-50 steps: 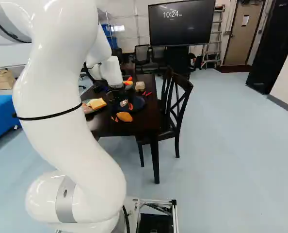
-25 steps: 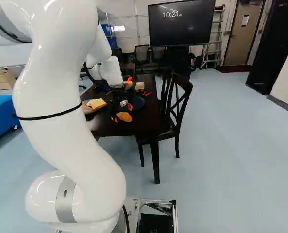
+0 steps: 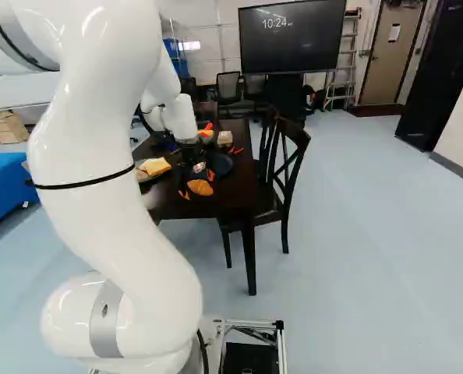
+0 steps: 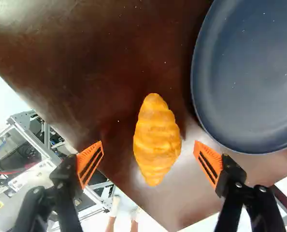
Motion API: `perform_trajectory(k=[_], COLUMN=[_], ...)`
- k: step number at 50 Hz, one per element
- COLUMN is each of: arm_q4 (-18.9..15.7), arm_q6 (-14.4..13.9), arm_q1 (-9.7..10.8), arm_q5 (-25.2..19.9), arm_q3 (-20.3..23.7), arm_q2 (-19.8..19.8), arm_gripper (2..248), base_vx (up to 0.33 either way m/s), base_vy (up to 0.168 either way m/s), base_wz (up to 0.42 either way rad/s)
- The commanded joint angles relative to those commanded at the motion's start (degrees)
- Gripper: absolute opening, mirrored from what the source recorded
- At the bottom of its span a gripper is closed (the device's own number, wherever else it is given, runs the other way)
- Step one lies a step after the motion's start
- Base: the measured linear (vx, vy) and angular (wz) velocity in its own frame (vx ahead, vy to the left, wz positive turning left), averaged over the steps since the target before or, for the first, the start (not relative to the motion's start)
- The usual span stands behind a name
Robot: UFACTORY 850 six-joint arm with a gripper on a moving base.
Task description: Move the croissant to the empty plate
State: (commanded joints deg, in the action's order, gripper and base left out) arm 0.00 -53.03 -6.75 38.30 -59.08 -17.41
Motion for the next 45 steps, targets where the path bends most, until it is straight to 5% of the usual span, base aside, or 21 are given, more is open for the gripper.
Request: perform_trajectory(k=[31, 38, 45], arm_q4=[0.0, 0.0, 0.0], arm_q6=[0.0, 0.0, 0.0], arm_q1=[0.0, 0.0, 0.0], arm_q5=[-0.7, -1.0, -1.9], arm_q3=[0.0, 0.0, 0.0], arm_q2=[0.0, 0.0, 0.0], arm_gripper=[244, 218, 217], base_vx=[0.000, 0.000, 0.000], base_vy=[0.000, 0.000, 0.000], base_wz=[0.000, 0.000, 0.000])
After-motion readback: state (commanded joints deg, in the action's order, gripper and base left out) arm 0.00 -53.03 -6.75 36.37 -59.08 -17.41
